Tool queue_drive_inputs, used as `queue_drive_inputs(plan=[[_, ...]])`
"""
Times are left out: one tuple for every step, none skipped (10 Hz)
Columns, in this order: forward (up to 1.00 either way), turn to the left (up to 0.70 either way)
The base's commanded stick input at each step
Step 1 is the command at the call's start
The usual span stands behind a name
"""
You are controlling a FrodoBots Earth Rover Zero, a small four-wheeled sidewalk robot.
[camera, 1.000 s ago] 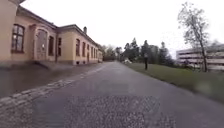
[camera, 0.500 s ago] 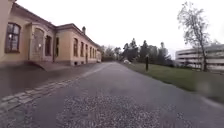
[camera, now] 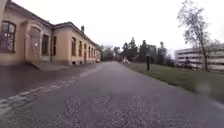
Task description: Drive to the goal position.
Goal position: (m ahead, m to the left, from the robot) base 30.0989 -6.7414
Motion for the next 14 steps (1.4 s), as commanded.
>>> queue_drive_inputs(plan=[[1.0, 0.0], [1.0, 0.0], [1.0, 0.0], [1.0, 0.0], [1.0, 0.0], [1.0, 0.0], [1.0, 0.0], [1.0, 0.0], [1.0, 0.0], [1.0, 0.0], [1.0, 0.0], [1.0, 0.0], [1.0, 0.0], [1.0, 0.0]])
